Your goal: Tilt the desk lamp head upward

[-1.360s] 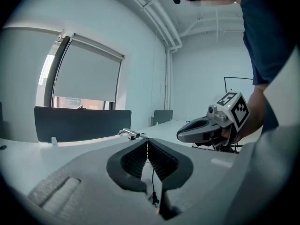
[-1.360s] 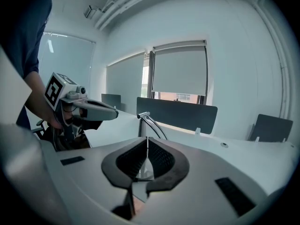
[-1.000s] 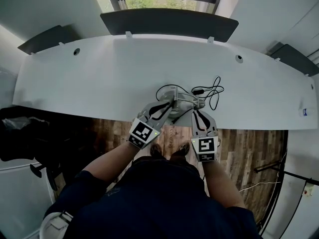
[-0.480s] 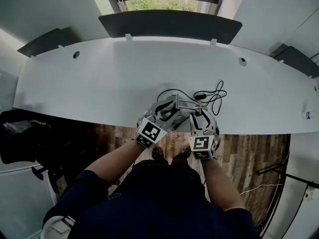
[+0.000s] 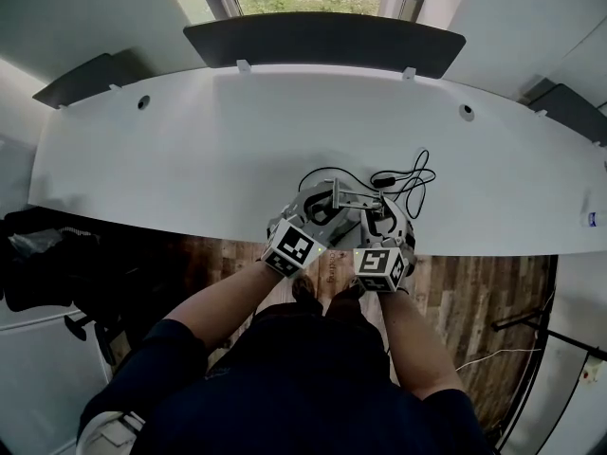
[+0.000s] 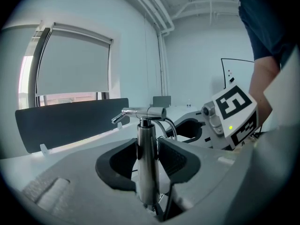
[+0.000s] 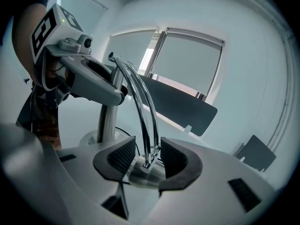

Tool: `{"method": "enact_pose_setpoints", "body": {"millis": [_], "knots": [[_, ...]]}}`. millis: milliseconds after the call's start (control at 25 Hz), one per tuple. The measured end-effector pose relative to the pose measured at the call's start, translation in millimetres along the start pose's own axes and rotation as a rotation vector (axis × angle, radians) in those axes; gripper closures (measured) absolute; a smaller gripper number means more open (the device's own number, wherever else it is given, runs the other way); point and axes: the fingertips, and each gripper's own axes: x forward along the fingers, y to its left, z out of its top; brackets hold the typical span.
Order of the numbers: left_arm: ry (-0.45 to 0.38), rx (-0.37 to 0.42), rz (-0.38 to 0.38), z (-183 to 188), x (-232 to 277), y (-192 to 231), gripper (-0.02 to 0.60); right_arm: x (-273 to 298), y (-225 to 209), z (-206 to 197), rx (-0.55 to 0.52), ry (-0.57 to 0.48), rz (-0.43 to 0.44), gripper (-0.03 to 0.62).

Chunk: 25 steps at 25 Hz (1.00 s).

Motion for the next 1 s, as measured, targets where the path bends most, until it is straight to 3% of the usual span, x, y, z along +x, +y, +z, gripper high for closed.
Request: {"method": "enact_pose_setpoints", "body": {"millis": [240, 640, 800, 1000], "knots": [[0.015, 0.014, -0.001, -1, 3, -1, 0.446, 5, -9, -1, -0.035, 0.007, -0.042, 0.510], [0.014, 0.030, -0.016, -2, 2, -1, 0.448, 0, -15, 3, -0.136, 0.057, -0.028, 0.511], [0.020, 0.029, -0.026, -3, 2, -3, 0.448, -10, -28, 9, -0.194, 0.071, -0.073, 0.514], [0.014, -0.001, -0.020, -4, 1, 0, 0.448, -25, -48, 26, -0.355, 0.091, -0.147, 0.516]]}}
